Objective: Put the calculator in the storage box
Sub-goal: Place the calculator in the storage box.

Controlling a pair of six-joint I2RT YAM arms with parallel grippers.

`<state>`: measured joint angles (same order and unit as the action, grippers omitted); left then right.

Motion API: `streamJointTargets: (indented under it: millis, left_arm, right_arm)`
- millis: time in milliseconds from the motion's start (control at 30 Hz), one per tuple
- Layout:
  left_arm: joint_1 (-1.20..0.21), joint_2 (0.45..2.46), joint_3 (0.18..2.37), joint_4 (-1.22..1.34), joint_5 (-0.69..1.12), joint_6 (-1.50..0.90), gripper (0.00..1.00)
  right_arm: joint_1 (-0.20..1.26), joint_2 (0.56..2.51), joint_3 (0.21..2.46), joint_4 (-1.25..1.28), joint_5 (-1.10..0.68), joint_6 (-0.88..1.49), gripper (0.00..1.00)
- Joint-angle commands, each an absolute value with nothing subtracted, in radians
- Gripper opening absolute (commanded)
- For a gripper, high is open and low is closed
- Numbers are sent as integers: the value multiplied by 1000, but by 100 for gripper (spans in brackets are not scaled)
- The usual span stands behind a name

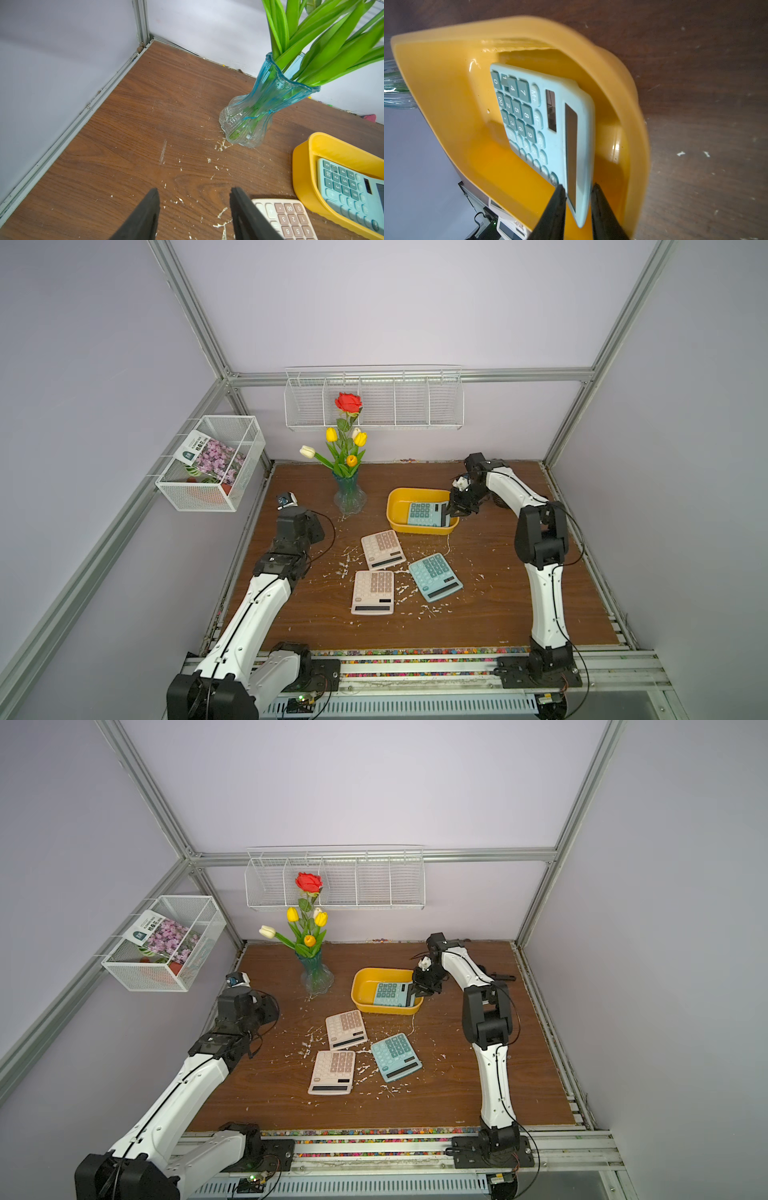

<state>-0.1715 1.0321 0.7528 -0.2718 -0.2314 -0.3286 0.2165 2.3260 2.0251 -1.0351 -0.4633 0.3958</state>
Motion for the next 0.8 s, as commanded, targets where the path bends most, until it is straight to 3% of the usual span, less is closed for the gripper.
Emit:
streamJointTargets:
  millis: [0,267,367,433,567,767]
  left_arm:
    - [-175,1022,769,-286,-237,-319,59]
    - [-175,1018,770,-286,-243,-319,61]
    - [-175,1009,768,-287,-250,-321,65]
    - [-175,1009,767,-287,-249,-322,66]
    - [-175,1007,769,-286,-254,-324,67]
    - [-175,1002,769,-288,-256,-327,68]
  right_arm:
    - [219,2317,2039,-1053,-433,400,27]
    - [244,2110,1911,-896,-420,455,30]
    - [263,1962,1753,-757,-381,540,38]
    - [275,1846,1617,-658,-358,637,43]
    - [304,1631,1324,-460,-349,882,43]
    - [476,1268,918,-351,-84,1272,44]
